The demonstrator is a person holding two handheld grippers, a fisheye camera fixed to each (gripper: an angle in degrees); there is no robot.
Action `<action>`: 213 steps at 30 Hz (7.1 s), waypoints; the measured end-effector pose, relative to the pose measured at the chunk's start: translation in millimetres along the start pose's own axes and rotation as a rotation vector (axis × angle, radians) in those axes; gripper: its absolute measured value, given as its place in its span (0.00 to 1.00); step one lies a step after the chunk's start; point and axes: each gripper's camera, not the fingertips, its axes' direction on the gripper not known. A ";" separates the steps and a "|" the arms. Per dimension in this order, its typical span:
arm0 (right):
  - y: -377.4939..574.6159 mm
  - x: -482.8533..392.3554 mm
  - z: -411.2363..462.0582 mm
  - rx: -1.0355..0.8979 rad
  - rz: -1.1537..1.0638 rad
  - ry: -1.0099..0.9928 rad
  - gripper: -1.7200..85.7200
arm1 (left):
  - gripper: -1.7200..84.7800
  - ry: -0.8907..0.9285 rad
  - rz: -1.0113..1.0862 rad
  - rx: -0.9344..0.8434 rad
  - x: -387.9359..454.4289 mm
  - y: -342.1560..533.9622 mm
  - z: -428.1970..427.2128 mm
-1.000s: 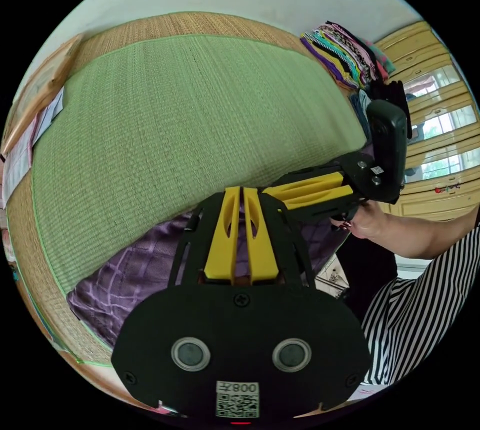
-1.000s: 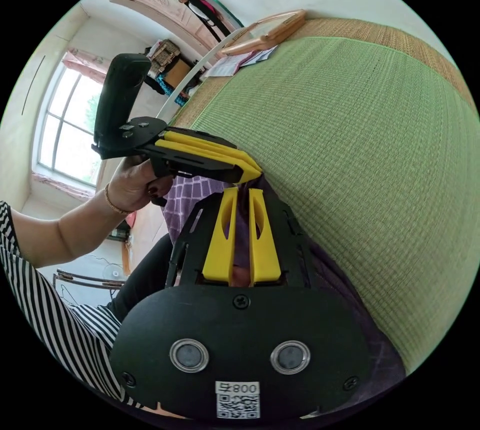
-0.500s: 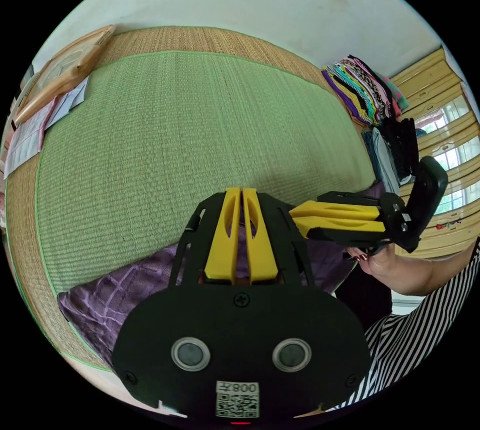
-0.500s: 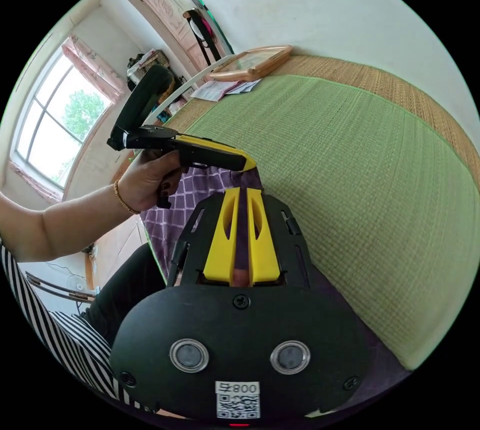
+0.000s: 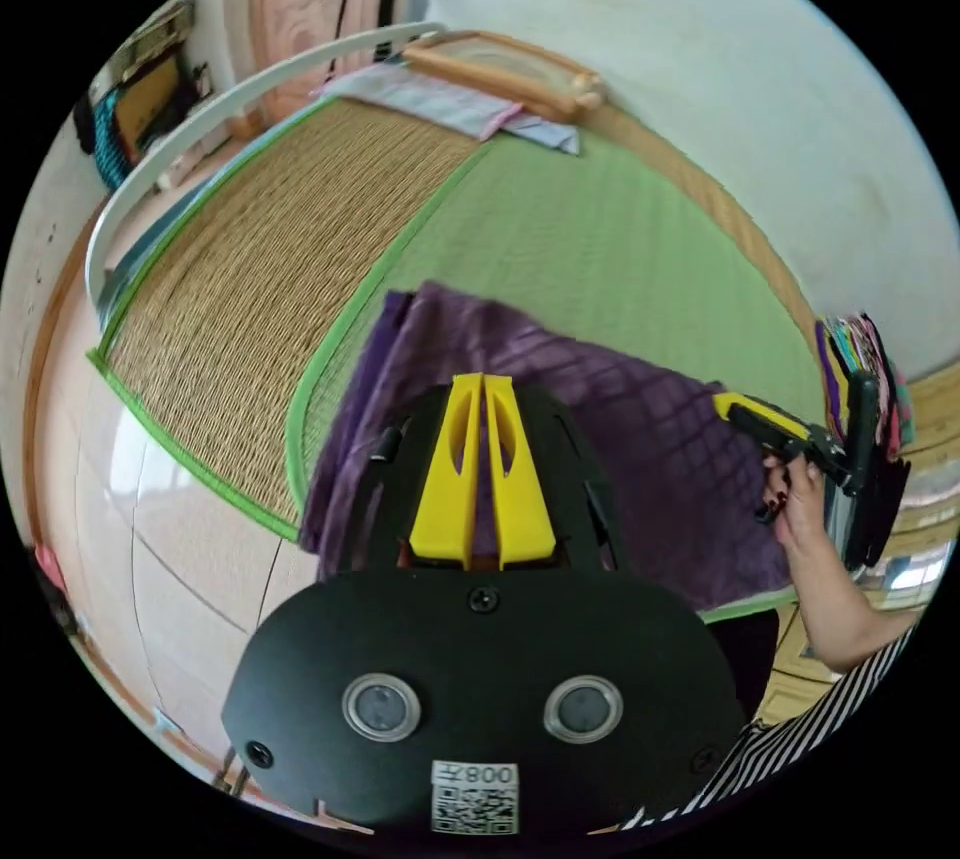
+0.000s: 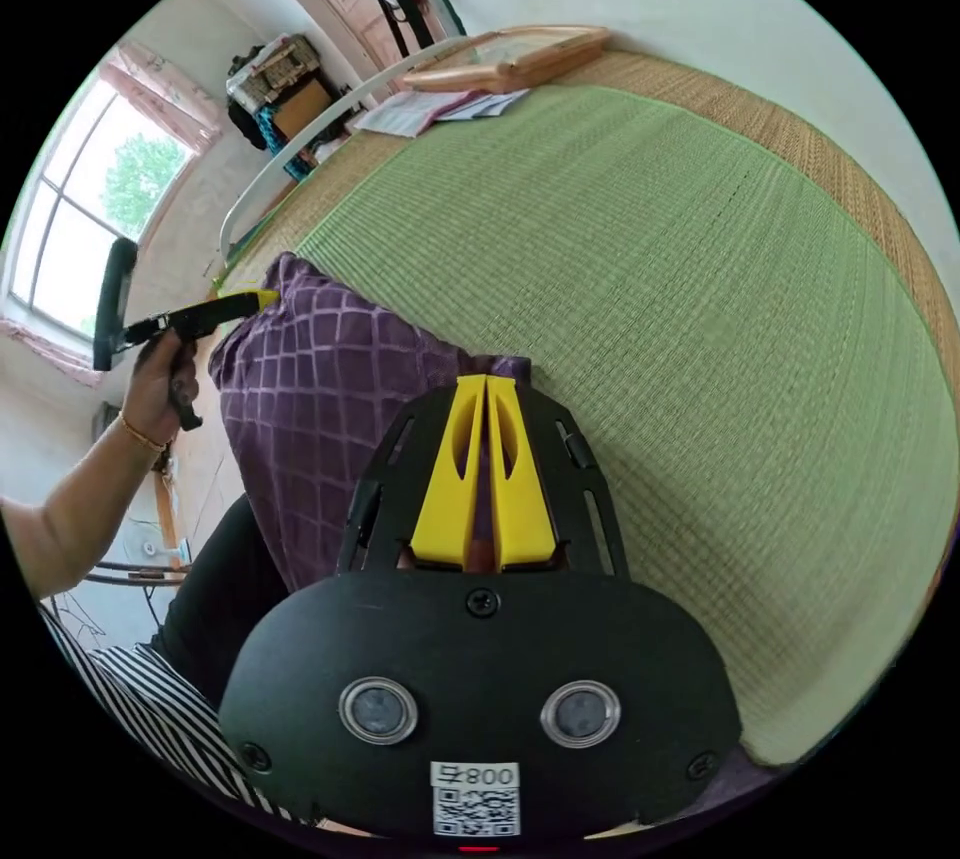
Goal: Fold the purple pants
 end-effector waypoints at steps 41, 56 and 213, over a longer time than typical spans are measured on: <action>521.5 114.3 172.7 -0.021 0.543 0.067 0.02 | 0.02 0.190 0.418 -0.120 350.8 122.4 -34.3; 841.3 232.1 211.5 0.527 1.027 -0.060 0.06 | 0.08 0.510 1.104 -0.492 767.8 161.6 24.6; 604.3 275.1 312.2 0.289 0.760 -0.337 0.11 | 0.06 0.180 1.306 -0.291 804.2 257.9 7.6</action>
